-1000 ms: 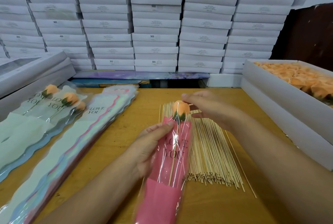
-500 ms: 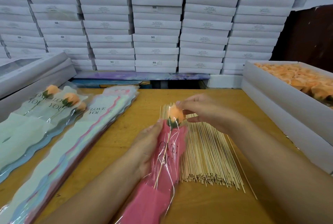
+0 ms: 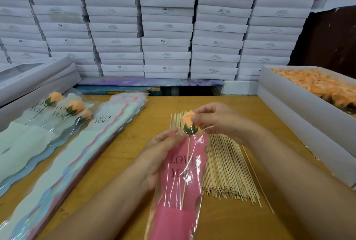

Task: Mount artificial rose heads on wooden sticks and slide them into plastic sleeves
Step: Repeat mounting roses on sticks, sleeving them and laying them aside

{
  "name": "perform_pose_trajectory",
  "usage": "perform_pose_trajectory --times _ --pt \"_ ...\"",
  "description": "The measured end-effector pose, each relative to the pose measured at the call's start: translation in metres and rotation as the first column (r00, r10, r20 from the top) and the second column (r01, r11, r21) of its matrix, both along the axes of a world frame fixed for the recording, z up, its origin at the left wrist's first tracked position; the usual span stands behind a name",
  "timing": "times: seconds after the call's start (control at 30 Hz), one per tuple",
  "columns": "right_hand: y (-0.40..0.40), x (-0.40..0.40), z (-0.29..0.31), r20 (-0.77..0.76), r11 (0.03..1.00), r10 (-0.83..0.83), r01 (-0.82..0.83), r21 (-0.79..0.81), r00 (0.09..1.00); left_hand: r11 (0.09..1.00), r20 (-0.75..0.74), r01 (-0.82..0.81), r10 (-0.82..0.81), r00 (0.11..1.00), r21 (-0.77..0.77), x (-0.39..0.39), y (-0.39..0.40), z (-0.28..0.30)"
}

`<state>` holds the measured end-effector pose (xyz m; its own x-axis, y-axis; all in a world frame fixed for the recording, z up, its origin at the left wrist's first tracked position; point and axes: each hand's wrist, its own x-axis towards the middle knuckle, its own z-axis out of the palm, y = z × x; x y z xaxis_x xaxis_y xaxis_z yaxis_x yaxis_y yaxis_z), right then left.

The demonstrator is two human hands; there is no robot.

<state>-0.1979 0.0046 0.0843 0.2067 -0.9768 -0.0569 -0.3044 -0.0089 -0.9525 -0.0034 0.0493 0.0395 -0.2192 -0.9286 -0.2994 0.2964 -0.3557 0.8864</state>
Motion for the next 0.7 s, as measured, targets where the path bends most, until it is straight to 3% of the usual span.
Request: perform_pose_trajectory --times 0.4,0.7 --pt "-0.0023 0.0037 0.0048 -0.052 0.999 0.011 -0.013 -0.037 0.999 0.997 -0.011 -0.062 0.062 0.998 0.041 -0.0025 0.0001 0.0031" --pt "0.0053 0.0100 0.0061 -0.101 0.994 0.107 -0.107 0.001 0.989 0.994 0.111 -0.113 0.113 0.987 -0.012 -0.0049 -0.0028 -0.0033"
